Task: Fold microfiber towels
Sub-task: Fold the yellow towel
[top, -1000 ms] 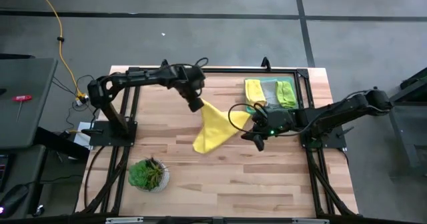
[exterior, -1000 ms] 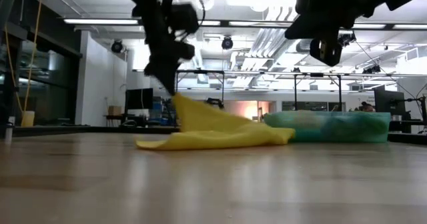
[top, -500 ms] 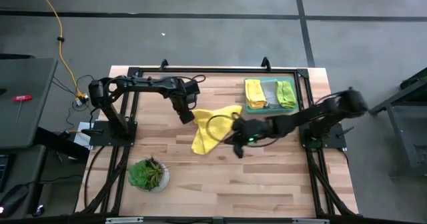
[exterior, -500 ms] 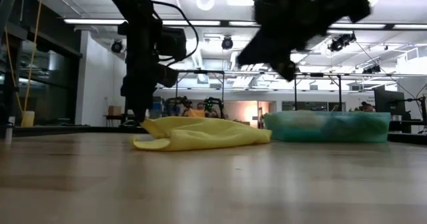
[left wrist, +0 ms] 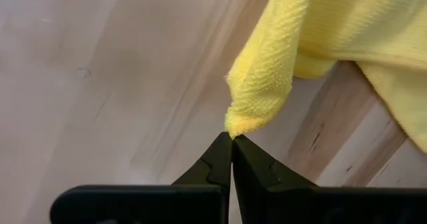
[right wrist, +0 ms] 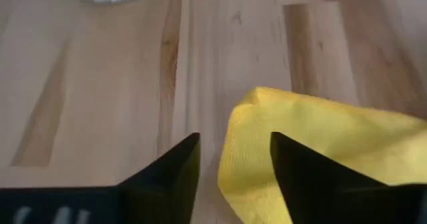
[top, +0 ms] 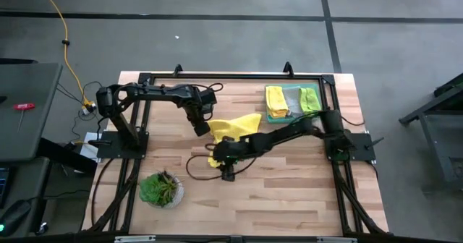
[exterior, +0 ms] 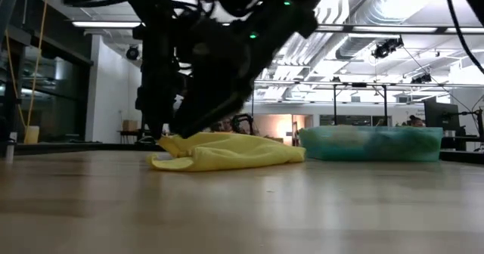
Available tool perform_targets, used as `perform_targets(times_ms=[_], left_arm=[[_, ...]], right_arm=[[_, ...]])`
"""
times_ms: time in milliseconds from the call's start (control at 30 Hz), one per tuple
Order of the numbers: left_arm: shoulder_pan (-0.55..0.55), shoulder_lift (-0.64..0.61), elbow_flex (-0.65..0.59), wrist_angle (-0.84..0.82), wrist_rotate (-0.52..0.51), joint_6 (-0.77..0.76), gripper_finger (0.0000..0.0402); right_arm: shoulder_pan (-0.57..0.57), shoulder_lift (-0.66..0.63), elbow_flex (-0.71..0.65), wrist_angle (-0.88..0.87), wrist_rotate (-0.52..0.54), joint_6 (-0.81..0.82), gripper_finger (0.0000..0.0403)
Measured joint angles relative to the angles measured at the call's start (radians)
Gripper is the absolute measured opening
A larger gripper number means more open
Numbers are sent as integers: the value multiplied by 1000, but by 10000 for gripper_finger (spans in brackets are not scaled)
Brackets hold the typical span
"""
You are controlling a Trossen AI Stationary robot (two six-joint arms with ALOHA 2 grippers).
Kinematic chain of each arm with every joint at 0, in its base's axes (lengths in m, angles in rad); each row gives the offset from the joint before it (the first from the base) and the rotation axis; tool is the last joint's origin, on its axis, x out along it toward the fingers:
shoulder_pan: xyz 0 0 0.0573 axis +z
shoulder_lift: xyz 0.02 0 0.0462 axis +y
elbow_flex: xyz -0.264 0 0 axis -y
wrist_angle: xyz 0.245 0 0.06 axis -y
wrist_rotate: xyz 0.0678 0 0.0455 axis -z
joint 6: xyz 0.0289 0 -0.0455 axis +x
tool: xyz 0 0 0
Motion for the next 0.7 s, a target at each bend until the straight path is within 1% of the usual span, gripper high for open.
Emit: perform_targets(times_ms=[100, 233, 400, 500, 567, 700], left_arm=[[-2, 0, 0, 0, 3, 0, 0], [-7, 0, 0, 2, 3, 0, 0], [-16, 0, 0, 2, 4, 0, 0], [-20, 0, 0, 5, 4, 0, 0], [-20, 0, 0, 5, 4, 7, 0], [-21, -1, 0, 5, 4, 8, 0]], right_arm=[[0, 57, 75, -6, 9, -49, 200], [-3, 112, 142, -26, 21, -69, 200], [-17, 142, 155, -33, 16, -34, 182], [-25, 141, 155, -41, 50, -26, 167], [-30, 141, 155, -43, 49, -26, 156], [-35, 147, 155, -32, -9, -14, 137]])
